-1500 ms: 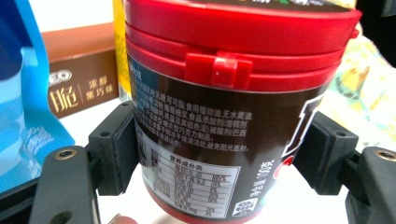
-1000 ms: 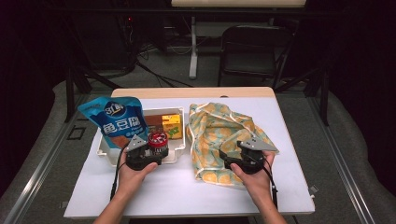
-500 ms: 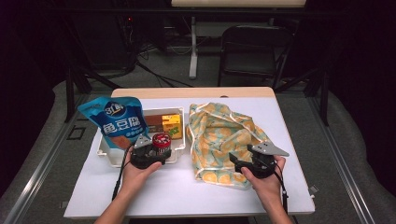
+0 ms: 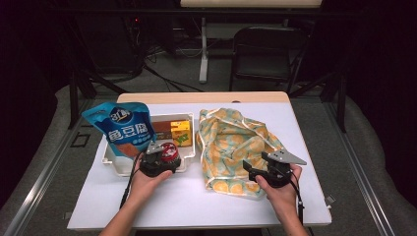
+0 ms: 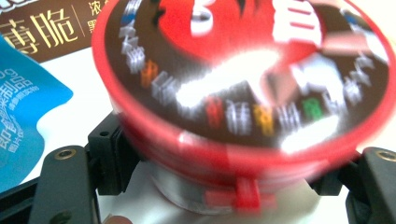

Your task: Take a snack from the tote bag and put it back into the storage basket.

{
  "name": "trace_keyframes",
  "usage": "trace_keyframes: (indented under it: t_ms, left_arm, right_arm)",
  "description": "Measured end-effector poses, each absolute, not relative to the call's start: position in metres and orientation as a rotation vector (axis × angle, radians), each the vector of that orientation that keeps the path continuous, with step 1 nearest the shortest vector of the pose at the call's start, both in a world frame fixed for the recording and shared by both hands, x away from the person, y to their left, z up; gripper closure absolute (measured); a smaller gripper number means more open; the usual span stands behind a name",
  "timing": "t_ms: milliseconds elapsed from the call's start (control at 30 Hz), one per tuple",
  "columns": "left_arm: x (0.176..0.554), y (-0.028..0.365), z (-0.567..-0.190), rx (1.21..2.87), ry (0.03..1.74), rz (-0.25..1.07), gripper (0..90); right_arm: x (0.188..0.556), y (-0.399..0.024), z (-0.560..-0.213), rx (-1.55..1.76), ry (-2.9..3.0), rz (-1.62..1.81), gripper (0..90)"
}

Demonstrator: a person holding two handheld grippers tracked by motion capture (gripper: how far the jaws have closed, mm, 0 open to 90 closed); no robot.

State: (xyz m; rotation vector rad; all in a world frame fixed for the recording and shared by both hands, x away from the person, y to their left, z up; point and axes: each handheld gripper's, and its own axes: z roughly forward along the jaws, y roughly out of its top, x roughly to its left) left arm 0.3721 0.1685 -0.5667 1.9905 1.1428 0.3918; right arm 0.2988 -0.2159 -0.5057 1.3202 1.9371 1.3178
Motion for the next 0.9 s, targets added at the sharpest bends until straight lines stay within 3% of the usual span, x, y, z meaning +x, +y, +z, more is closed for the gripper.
trace_keyframes:
  t_ms: [167,267,433,500,633,667,767,900]
  left_arm:
    - [0.370,0.171,-0.566,1.963,1.150,0.392,24.7]
    - [0.363,0.179,-0.559,1.895,1.148,0.369,15.9]
    - [0.336,0.201,-0.532,1.790,1.094,0.393,18.7]
    - [0.326,0.209,-0.528,1.740,1.080,0.396,31.7]
    - [0.315,0.211,-0.533,1.764,1.059,0.327,73.6]
    - [0.315,0.208,-0.535,1.788,1.044,0.307,80.1]
    - [0.316,0.196,-0.538,1.844,1.028,0.304,89.6]
    - [0.322,0.196,-0.540,1.850,1.086,0.326,90.0]
  right_arm:
    - [0.297,-0.217,-0.506,1.318,1.939,1.323,21.3]
    - [0.296,-0.217,-0.506,1.314,1.939,1.321,21.2]
    - [0.297,-0.218,-0.507,1.316,1.941,1.316,21.1]
    - [0.296,-0.218,-0.507,1.317,1.935,1.321,21.1]
    - [0.294,-0.219,-0.506,1.314,1.934,1.311,21.1]
    - [0.294,-0.219,-0.506,1.311,1.935,1.314,21.2]
    - [0.294,-0.220,-0.506,1.314,1.931,1.312,21.3]
    - [0.294,-0.221,-0.507,1.316,1.935,1.308,21.4]
